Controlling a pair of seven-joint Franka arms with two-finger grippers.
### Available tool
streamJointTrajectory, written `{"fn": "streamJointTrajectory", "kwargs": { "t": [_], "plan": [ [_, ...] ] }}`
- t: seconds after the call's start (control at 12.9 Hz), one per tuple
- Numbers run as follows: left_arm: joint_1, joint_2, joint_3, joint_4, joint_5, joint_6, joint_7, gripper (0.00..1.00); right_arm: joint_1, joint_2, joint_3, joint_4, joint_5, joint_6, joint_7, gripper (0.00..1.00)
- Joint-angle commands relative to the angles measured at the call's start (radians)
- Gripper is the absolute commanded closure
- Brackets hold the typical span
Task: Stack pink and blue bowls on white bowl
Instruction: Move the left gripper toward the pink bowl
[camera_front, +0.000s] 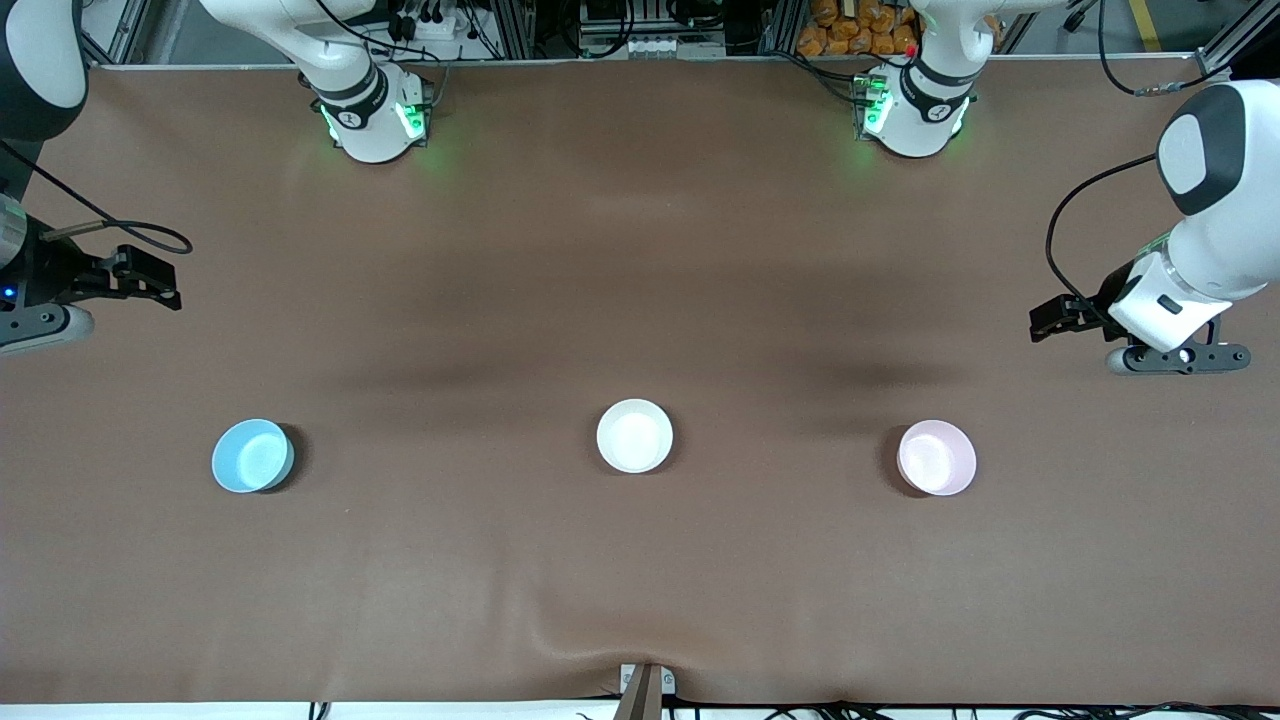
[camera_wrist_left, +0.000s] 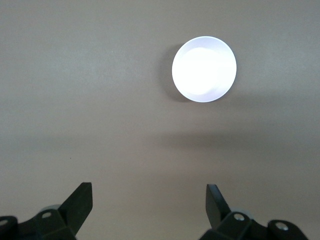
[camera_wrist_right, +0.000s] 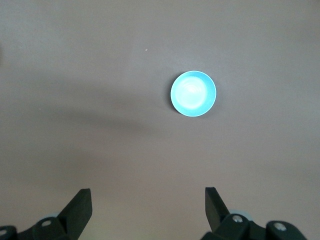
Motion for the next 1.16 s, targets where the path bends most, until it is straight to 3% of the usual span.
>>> {"fn": "streamJointTrajectory", "kwargs": {
  "t": [0.0,0.7,1.08],
  "plan": [
    [0.02,-0.008,-0.004,-0.047,0.001,0.063,0.037,0.0,-0.001,0.004,-0.002,0.018,-0.022,-0.017,0.0,0.0],
    [0.082,-0.008,-0.004,-0.13,-0.01,0.195,0.152,0.0,-0.005,-0.004,-0.007,0.021,-0.012,-0.025,0.085,0.0],
    [0.074,0.044,-0.006,-0.15,-0.03,0.281,0.152,0.0,-0.065,-0.006,-0.008,0.034,0.004,-0.008,0.085,0.0]
  ]
}}
